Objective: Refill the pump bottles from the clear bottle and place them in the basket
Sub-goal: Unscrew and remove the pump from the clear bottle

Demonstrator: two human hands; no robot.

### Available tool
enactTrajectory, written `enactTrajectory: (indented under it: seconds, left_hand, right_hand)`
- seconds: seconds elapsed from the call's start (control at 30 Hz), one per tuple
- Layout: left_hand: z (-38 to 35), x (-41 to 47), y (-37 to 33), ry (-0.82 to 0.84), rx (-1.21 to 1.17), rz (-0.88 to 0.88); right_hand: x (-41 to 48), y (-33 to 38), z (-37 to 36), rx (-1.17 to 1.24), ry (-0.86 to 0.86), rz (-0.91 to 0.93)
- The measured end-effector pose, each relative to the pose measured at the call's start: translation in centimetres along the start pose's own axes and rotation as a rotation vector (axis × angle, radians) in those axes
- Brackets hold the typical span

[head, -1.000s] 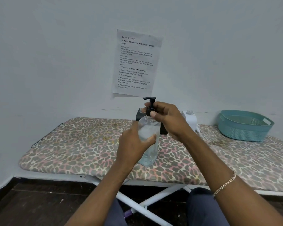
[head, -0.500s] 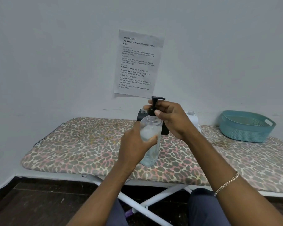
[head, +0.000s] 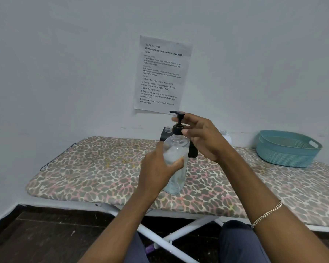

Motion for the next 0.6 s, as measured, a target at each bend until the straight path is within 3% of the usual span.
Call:
enactTrajectory:
  seconds: [0.13, 0.2, 0.6]
  left_hand:
    - [-0.1, -0.1, -0.1, 0.015, 0.018, 0.01]
    - [0.0, 0.0, 0.0, 0.014, 0.017, 0.01]
    - [0.4, 0.2, -0.7, 0.039, 0.008, 0.017]
  right_hand:
    - [-0.3, 0.0, -0.6, -0.303, -0.27, -0.016]
    - [-0.1, 0.2, -1.0, -0.345, -0.345, 0.037]
    - [-0.4, 3.5, 0.2, -0.229, -0.288, 0.116]
Point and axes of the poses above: each hand's wrist, its own x-axis towards the middle knuckle, its own z-axis out of the back of the hand, y = z × x, the point moved 4 cm from there along x, towards the middle knuckle, and after that the axes turned 15 degrees about -z, right-handed, at the moved point
